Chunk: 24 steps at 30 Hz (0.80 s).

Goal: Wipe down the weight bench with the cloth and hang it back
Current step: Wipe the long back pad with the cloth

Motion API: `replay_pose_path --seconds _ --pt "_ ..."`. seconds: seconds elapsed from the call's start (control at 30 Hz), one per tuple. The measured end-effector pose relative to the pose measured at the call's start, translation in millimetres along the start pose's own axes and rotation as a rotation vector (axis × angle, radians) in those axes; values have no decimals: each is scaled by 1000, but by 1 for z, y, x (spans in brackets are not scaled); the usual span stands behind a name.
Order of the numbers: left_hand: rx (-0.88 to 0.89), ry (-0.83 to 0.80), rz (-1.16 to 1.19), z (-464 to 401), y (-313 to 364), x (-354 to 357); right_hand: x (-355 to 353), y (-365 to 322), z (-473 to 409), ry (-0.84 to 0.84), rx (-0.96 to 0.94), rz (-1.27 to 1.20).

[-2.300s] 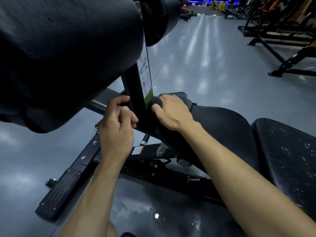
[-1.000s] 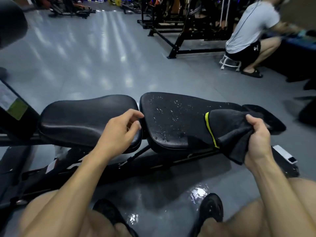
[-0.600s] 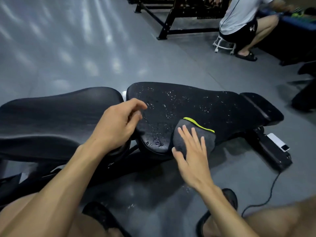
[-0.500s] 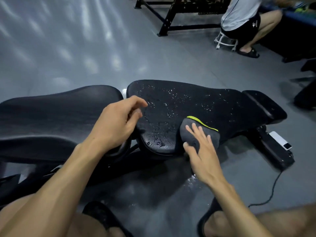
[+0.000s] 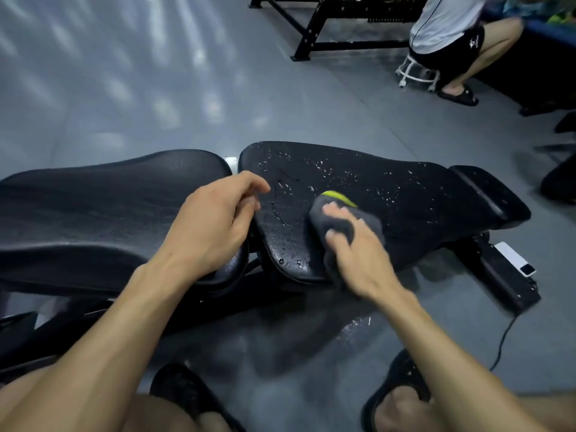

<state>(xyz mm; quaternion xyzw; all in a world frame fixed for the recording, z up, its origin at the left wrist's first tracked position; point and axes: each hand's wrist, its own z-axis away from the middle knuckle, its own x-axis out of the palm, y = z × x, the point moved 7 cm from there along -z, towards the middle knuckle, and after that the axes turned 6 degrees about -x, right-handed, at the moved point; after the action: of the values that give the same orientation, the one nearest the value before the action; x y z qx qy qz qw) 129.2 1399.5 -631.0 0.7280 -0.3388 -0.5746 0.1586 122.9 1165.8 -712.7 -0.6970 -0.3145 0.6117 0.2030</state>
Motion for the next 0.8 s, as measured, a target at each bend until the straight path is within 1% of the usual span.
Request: replay_pose_path --seconds 0.03,0.07,0.1,0.13,0.23,0.27,0.3,0.37,0.4,0.43,0.47,0.53,0.6,0.63,0.67,0.73,0.77,0.8 --pt "-12 9 -1 1 -2 -2 -3 10 -14 19 129 43" --pt "-23 17 -3 2 -2 -3 2 6 -20 19 192 126" --pt "-32 24 -6 3 -3 -4 14 -8 -20 7 163 184" --pt "-38 29 -9 3 -4 -5 29 -26 -12 6 59 202" --pt "-63 40 -19 -1 -8 -5 58 -66 44 -87 -278 220" --pt "-76 37 -23 -3 -9 -4 56 -65 47 -126 -325 218" --pt "-90 37 -25 -4 -11 -5 49 -58 37 -136 -326 197" --pt "-108 50 -29 -7 -13 -7 36 -44 -7 -122 -182 136" --pt "-112 59 -33 -8 -14 -9 35 -38 -29 -120 -85 160" --pt "-116 68 -37 -8 -15 -10 37 -38 -42 -125 -16 238" --pt "-121 75 -37 -8 -15 -11 43 -43 -44 -125 -5 297" --pt "-132 82 -36 -9 -16 -12 56 -60 -22 -120 -154 280" --pt "-141 84 -41 -11 -19 -14 57 -65 19 -176 -312 194" --pt "-145 82 -42 -13 -20 -14 51 -57 28 -198 -340 155" --pt "-152 80 -42 -14 -21 -14 42 -44 23 -193 -307 116" --pt "-166 81 -37 -17 -23 -14 26 -19 -7 -141 -120 53" --pt "-171 80 -32 -19 -23 -13 24 -13 -22 -119 -25 93" --pt "-177 75 -30 -20 -23 -11 27 -16 -33 -124 48 191"
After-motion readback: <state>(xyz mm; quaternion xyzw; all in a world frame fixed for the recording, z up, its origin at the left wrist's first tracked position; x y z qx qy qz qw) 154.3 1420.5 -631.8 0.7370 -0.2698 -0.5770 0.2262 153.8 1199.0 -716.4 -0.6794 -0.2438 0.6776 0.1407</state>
